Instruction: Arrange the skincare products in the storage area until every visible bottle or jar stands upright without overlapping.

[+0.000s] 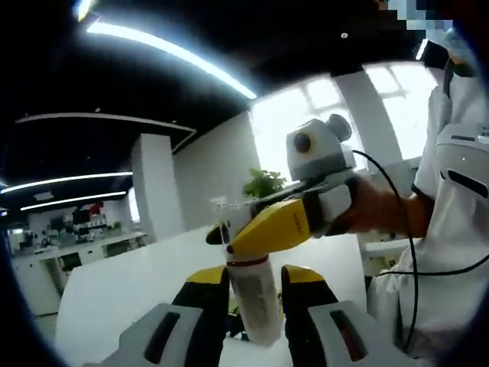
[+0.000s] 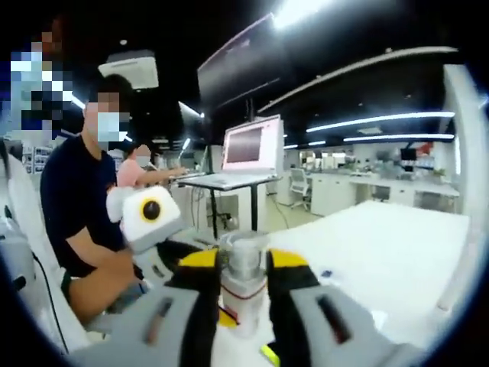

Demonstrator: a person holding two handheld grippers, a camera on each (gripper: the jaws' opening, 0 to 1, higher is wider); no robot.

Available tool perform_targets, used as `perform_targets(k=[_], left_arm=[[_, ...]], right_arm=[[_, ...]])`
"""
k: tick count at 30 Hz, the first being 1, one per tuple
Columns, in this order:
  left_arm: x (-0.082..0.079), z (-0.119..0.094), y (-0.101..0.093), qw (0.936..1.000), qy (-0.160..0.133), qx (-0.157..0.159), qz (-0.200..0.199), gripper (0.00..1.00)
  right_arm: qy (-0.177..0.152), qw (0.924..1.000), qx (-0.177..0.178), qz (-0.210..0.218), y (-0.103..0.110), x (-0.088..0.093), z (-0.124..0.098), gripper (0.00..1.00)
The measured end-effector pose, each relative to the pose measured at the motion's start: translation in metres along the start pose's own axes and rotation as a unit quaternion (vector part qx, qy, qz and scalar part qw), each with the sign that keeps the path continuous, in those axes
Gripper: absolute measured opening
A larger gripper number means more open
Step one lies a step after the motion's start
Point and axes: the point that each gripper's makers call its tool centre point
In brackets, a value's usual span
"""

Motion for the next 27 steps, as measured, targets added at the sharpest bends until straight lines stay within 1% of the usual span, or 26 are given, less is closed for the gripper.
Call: perform_targets(k=[4, 9, 11, 13, 15, 22, 24, 27], left_arm=[[0.000, 0.003, 0.002, 0.9999, 0.004, -0.010, -0.004, 0.27], [0.002, 0.005, 0.003, 0.9998, 0.013, -0.018, -0.002, 0.29], [0.002, 0.006, 0.004, 0.9997, 0.011, -0.020, -0.007, 0.28], [0.000, 0.007, 0.005, 0.9996, 0.008, -0.023, -0.013, 0.28], [-0.002, 0.008, 0.005, 0.9995, 0.001, -0.024, -0.020, 0.28], [-0.003, 0.014, 0.005, 0.9991, 0.001, -0.027, -0.031, 0.26], [-0.002, 0.016, 0.005, 0.9988, 0.006, -0.035, -0.034, 0.23], [-0.001, 0.016, 0.005, 0.9986, 0.014, -0.040, -0.031, 0.23]], right_arm=[[-0.002, 0.9995, 0.032, -0.006, -0.001, 0.005, -0.001, 0.23], [-0.002, 0.9988, 0.049, -0.004, -0.006, 0.007, -0.001, 0.23], [-0.007, 0.9984, 0.056, 0.003, -0.007, 0.008, -0.002, 0.23], [-0.006, 0.9974, 0.072, 0.005, -0.011, 0.011, -0.002, 0.23], [-0.003, 0.9971, 0.075, 0.003, -0.012, 0.013, -0.002, 0.23], [-0.016, 0.9951, 0.095, 0.024, -0.017, 0.013, -0.008, 0.23], [-0.017, 0.9946, 0.099, 0.025, -0.018, 0.013, -0.008, 0.23], [-0.018, 0.9947, 0.098, 0.027, -0.018, 0.015, -0.010, 0.23]])
Point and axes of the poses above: the point that each gripper's makers call its tool centre point, and the gripper's own axes: z roughly forward along the fingers, y roughly to its left, x roughly out of its underside, and after that the axes turned 5 degrees about y, right-handed
